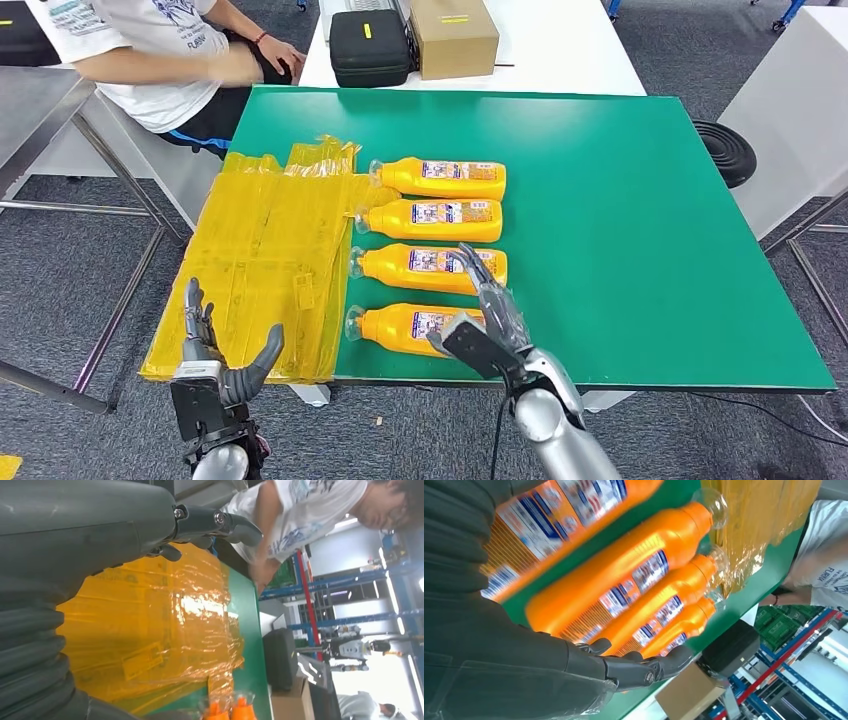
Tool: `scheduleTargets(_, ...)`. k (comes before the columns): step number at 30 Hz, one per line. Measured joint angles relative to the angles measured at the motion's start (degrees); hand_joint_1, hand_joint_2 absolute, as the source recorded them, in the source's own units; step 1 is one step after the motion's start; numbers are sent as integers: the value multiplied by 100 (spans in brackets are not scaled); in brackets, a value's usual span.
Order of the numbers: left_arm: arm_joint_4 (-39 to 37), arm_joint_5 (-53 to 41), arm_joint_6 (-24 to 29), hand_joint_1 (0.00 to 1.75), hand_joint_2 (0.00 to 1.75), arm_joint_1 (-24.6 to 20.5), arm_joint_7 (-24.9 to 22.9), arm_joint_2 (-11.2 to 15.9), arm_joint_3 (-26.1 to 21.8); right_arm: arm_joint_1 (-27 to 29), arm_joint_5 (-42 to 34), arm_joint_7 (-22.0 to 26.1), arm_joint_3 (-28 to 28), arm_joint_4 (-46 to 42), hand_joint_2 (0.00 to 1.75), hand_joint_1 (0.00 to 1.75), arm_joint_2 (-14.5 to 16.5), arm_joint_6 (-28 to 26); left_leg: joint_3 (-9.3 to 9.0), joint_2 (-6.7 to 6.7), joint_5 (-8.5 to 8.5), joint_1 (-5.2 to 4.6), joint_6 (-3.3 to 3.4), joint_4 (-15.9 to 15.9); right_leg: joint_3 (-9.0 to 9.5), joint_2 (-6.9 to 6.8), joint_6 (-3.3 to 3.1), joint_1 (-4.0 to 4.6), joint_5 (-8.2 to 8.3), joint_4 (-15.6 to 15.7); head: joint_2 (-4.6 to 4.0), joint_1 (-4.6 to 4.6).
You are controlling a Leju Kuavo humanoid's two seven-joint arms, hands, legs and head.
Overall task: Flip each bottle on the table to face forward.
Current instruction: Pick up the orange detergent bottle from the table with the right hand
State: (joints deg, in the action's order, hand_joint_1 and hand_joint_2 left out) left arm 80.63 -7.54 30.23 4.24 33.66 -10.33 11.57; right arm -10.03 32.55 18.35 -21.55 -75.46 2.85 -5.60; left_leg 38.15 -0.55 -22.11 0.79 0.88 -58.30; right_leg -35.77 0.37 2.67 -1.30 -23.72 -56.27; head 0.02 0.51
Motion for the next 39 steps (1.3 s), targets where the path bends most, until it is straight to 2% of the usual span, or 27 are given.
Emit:
scheduleTargets(7, 156, 30, 81, 0, 175, 32, 69, -62, -227, -711, -78, -178, -385, 488, 175, 0, -162, 31, 0, -1, 0, -1, 0, 0, 0, 0, 0, -1, 0, 0, 0, 1)
scheduleTargets(11, 208, 32, 83, 0, 175, 70, 82, -75, -294, -931, -92, -208, -507, 689, 175, 0, -189, 31, 1, -2, 0, 0, 1, 0, 0, -1, 1, 0, 0, 0, 0, 1)
scheduleTargets(19, 236, 5, 163, 0, 175, 93, 126, -104, -366, -1070, -87, -273, -649, 931, 175, 0, -218, 49, 4, -1, 0, 0, 0, 0, 0, 0, 0, 0, 0, 0, 0, 0)
scheduleTargets(27, 469, -74, 473, 0, 175, 297, 182, -106, -430, -1314, -357, -348, -1038, 1446, 175, 0, -118, 209, 2, -2, 1, 1, 1, 0, -1, -1, 0, 1, -1, -1, 0, 1)
scheduleTargets(39, 846, -133, 765, 0, 175, 539, 133, -106, -548, -1259, -808, -603, -1463, 991, 175, 0, -344, 214, 1, -1, -1, 0, 0, 0, -2, 0, 0, 0, -1, 1, 0, 1)
